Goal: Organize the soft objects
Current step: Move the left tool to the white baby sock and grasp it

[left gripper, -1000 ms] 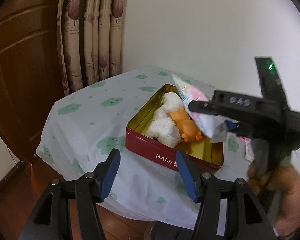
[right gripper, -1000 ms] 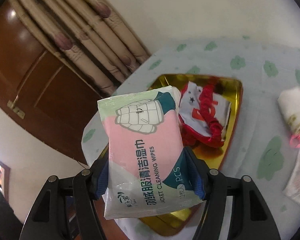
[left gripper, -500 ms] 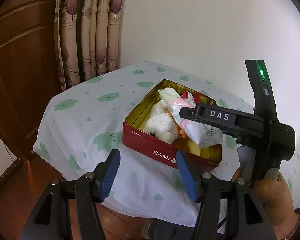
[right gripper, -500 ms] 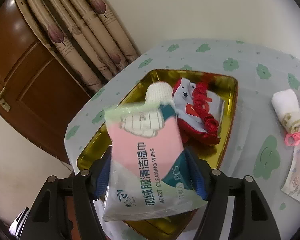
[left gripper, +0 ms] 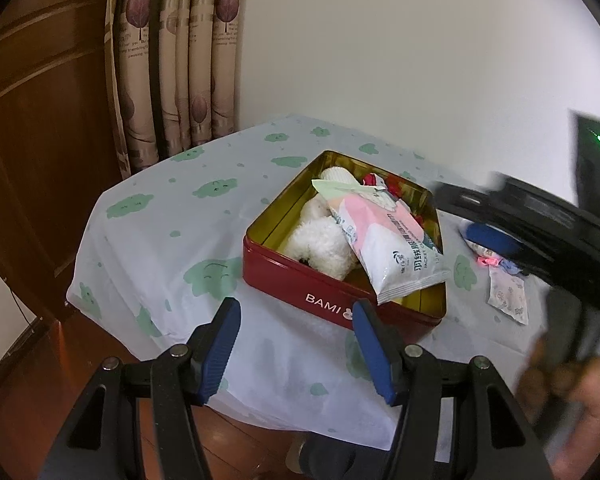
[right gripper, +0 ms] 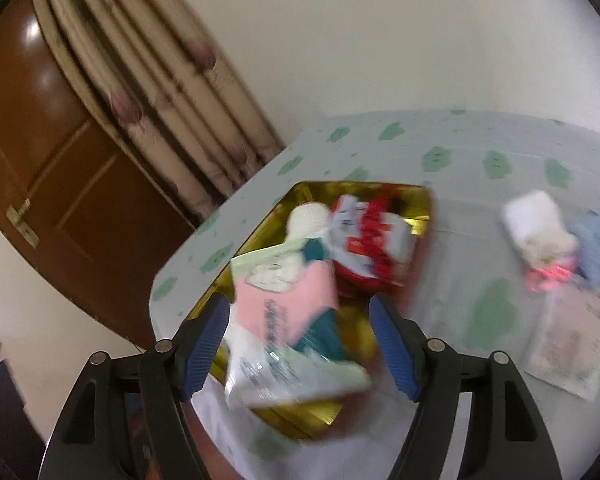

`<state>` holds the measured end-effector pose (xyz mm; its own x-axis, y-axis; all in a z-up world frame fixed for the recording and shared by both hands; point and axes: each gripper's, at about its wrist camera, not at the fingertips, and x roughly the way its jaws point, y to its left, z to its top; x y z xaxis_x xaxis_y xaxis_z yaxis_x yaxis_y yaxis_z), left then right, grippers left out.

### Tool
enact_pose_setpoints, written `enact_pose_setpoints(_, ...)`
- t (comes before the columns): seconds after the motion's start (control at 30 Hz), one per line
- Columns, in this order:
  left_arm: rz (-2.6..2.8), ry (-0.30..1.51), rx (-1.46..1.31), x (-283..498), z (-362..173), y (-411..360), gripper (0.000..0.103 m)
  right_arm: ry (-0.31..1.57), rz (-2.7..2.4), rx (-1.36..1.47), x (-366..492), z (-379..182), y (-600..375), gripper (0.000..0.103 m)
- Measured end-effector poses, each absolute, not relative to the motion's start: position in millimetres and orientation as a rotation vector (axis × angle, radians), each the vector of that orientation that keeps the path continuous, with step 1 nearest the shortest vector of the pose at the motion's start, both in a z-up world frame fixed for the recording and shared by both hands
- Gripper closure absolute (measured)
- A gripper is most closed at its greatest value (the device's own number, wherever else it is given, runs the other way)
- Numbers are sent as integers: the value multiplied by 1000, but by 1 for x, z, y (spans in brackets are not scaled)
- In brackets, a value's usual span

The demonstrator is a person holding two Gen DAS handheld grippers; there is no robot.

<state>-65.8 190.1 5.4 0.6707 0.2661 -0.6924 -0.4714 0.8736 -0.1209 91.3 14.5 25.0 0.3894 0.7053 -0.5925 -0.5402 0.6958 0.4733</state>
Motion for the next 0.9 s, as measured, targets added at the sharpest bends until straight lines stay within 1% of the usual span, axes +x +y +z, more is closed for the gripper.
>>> enact_pose_setpoints(0.03, 421, 723, -299, -66, 6, 189, 43, 855, 773, 214, 89, 23, -1, 29)
enact_pose_setpoints(0.17, 387, 709, -263, -67, 9, 178, 43, 852, 601, 156, 82, 10, -84, 25)
enact_pose_setpoints(0.27, 332, 702, -222, -66, 12, 162, 43, 871, 389, 17, 81, -8, -151, 24)
enact_pose_setpoints(0.47, 126, 778, -138, -53, 3, 113, 43, 904, 157, -110, 83, -36, -239, 24)
enact_pose_setpoints(0.5, 90, 793, -137, -50, 2, 105, 43, 907, 138, -118, 85, -39, -250, 22)
enact_pose_setpoints(0.53, 50, 807, -144, -46, 1, 97, 43, 909, 122, -122, 85, -43, -258, 19)
enact_pose_setpoints(0.67, -52, 833, -165, -19, 13, 69, 43, 923, 134, -31, 89, -50, -280, 18)
enact_pose_setpoints(0.7, -71, 834, -174, -11, 17, 64, 43, 912, 143, -20, 89, -50, -280, 16)
enact_pose_setpoints(0.73, -94, 840, -188, 2, 22, 58, 43, 911, 150, -22, 89, -50, -278, 12)
enact_pose_setpoints(0.9, -164, 899, -305, 83, 36, 47, 43, 885, 209, -47, 80, -48, -269, 12)
